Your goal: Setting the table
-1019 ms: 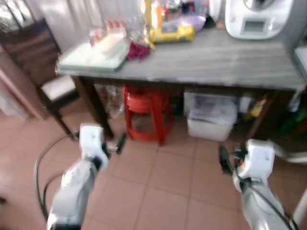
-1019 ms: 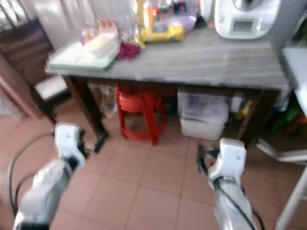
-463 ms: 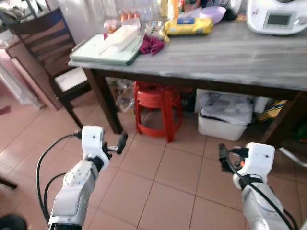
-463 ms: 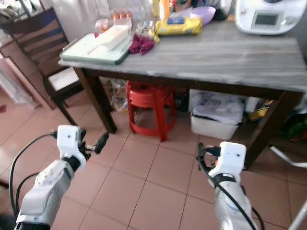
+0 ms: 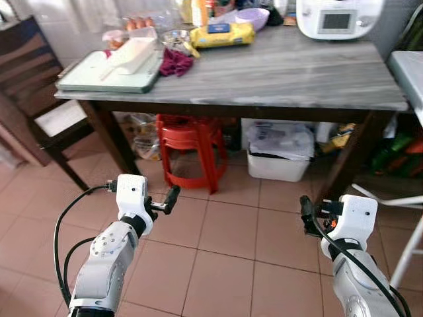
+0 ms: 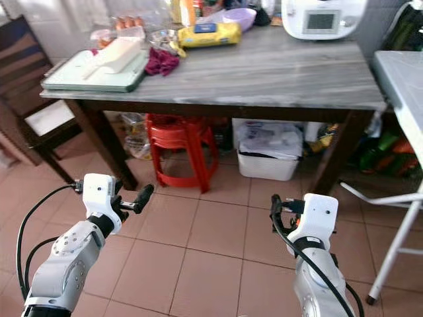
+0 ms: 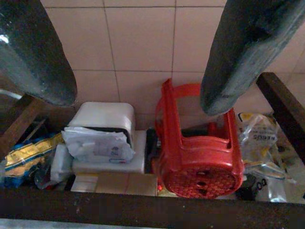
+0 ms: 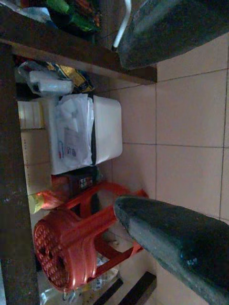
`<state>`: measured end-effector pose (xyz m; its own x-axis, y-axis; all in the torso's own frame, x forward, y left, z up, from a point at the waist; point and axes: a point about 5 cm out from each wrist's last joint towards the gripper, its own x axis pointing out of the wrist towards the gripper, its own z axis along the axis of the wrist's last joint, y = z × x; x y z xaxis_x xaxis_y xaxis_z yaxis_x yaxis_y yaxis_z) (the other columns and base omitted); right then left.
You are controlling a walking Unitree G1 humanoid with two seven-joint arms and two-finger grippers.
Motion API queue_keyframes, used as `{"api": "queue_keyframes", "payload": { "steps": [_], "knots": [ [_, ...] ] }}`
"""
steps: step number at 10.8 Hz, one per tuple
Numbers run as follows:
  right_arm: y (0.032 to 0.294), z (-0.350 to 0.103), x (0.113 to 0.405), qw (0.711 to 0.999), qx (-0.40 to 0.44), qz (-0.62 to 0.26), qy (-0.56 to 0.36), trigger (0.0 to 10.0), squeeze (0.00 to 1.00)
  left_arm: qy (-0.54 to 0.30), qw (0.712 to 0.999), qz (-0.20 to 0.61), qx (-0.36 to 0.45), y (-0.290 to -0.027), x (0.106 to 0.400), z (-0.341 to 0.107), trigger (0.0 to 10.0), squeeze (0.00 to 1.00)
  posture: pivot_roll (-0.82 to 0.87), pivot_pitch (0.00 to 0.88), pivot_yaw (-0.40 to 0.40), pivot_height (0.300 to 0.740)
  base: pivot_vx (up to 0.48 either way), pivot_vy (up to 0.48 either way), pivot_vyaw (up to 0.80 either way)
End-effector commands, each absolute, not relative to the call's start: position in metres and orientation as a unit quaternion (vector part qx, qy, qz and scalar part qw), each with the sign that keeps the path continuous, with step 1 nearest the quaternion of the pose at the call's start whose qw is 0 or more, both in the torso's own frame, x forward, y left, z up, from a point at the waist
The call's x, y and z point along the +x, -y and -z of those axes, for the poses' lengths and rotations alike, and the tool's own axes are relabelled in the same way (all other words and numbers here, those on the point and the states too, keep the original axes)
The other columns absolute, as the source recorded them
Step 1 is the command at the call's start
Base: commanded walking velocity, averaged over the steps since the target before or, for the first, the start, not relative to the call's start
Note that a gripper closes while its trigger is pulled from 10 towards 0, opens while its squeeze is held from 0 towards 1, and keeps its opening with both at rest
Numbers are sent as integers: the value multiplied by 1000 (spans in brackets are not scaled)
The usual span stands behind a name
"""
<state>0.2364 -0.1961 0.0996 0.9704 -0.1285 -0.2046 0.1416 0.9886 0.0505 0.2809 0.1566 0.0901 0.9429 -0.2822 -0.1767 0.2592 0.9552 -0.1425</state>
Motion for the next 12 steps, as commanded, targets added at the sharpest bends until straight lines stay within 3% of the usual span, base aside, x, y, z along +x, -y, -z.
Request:
{"api": "queue_keyframes", "payload": {
  "steps": [1, 4, 7, 8, 12],
  "knots": [
    [193, -100, 237, 993, 33, 62, -100, 10000, 0, -94, 986, 132, -49, -162, 281, -94, 10000, 0, -141, 82, 108, 740, 0, 0, 0],
    [192, -139, 241, 998, 4, 54, -14, 10000, 0, -7, 990, 126, -56, -158, 290, -132, 10000, 0, -141, 82, 108, 740, 0, -371, 0],
    [192, -153, 235, 997, 6, 53, 56, 10000, 0, 68, 992, 105, -29, -157, 283, -143, 10000, 0, -148, 85, 97, 740, 0, 0, 0],
    [194, -147, 229, 997, -23, 54, 46, 10000, 0, 71, 993, 94, -25, -160, 279, -138, 10000, 0, -153, 86, 94, 740, 0, 0, 0],
    [192, -138, 219, 998, -7, 45, 40, 10000, 0, 44, 995, 94, -4, -164, 268, -126, 10000, 0, -150, 93, 85, 740, 0, 0, 0]
  ]
}}
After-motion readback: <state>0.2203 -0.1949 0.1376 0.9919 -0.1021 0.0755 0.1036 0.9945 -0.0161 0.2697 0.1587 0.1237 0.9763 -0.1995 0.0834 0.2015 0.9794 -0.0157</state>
